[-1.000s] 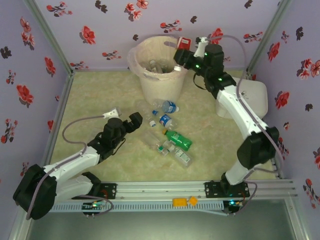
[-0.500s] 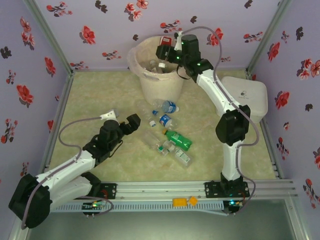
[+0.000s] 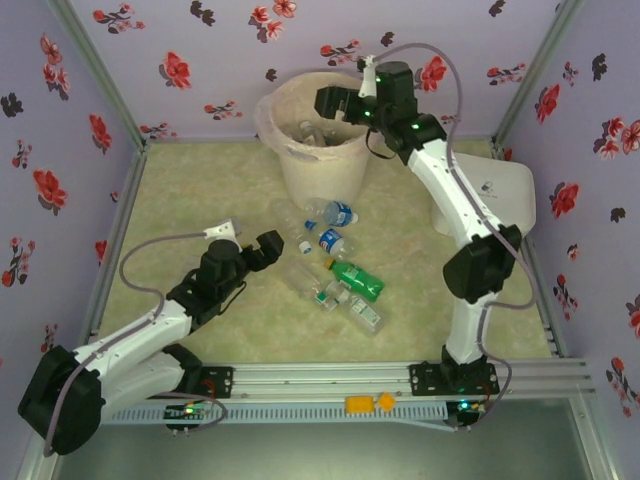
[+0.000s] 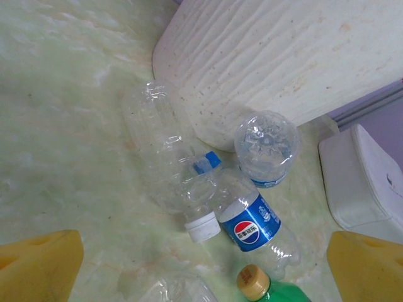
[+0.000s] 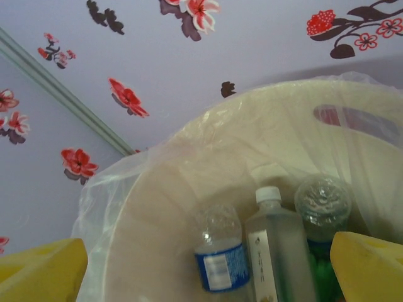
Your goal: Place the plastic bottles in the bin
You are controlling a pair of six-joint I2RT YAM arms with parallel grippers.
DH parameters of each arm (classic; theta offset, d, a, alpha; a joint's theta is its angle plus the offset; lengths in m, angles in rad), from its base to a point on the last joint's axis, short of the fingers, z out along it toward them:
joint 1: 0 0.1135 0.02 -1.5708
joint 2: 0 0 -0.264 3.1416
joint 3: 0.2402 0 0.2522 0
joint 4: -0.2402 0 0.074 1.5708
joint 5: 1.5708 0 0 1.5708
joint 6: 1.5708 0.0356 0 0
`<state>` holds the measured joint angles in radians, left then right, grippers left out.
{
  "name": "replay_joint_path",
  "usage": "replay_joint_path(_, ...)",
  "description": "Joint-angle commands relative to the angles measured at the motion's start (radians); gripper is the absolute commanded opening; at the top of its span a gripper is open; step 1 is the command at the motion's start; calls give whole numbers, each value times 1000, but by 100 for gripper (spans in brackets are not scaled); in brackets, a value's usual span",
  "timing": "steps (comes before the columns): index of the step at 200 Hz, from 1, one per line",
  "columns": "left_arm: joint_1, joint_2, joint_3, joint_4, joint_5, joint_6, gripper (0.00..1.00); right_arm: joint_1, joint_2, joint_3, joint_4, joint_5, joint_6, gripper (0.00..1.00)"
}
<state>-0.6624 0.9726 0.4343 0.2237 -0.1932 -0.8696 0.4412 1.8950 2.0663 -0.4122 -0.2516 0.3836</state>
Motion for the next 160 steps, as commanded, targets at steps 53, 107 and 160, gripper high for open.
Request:
replay_joint_path(53, 6, 36, 67, 4, 27, 95, 100, 48, -445, -559, -27, -8, -74, 100)
replay_joint_path(107, -65, 238, 139, 33, 14, 16, 100, 104, -601, -834, -131, -10, -108, 100)
replay_joint_path(160, -89, 340, 194, 40, -62, -72, 100, 152, -697, -1095, -259, -20, -49, 98)
